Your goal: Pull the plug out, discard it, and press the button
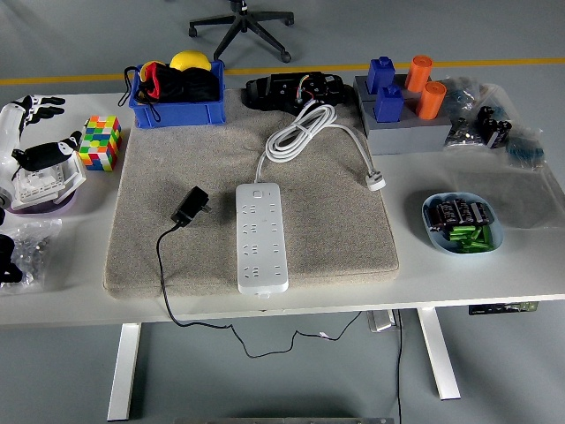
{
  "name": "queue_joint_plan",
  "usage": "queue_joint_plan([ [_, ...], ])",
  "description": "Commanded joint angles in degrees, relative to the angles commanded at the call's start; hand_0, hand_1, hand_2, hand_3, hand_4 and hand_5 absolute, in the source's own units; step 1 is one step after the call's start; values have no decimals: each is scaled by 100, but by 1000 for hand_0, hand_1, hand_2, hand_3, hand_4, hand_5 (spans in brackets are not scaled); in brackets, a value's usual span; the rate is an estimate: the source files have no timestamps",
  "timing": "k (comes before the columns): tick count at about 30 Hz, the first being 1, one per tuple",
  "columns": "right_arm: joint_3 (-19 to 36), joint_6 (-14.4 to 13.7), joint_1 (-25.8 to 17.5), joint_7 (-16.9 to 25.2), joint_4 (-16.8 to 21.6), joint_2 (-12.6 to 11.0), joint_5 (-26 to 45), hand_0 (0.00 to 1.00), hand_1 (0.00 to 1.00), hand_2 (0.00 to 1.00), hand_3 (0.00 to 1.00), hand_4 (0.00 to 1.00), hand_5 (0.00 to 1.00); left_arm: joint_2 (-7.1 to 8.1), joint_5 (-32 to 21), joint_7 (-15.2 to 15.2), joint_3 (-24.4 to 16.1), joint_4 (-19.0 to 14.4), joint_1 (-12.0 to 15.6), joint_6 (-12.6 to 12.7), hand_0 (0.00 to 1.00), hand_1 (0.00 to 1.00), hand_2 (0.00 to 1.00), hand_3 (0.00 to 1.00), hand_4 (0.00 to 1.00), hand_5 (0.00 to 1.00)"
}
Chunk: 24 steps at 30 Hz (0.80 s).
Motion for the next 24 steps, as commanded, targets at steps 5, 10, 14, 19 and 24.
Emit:
queue_joint_plan([
  [5, 16, 2, 15, 7, 0, 13, -7, 752, 663, 651, 618, 659, 505, 8, 20, 24, -53, 27, 39, -25, 777, 738, 679, 716, 730, 36],
  [10, 50, 3, 19, -3, 0, 19, -24, 752, 663, 651, 618, 659, 505, -4, 8, 10, -49, -4, 46, -19, 777, 738, 679, 716, 730, 36],
  [14, 60, 1, 21, -4, 0, 18, -27, 753, 663, 651, 618, 659, 507, -9, 3, 11, -40, -9, 41, -22, 776, 736, 678, 715, 728, 37],
  [19, 51, 1, 25, 10, 0, 31, -8, 753, 663, 651, 619, 659, 506, -28, 22, 19, -42, 17, 56, -27, 774, 733, 677, 715, 722, 33],
  [24, 63, 6, 24, 9, 0, 45, -16, 753, 663, 651, 618, 659, 506, -44, 20, 28, -33, 6, 79, -32, 769, 733, 675, 713, 714, 22],
])
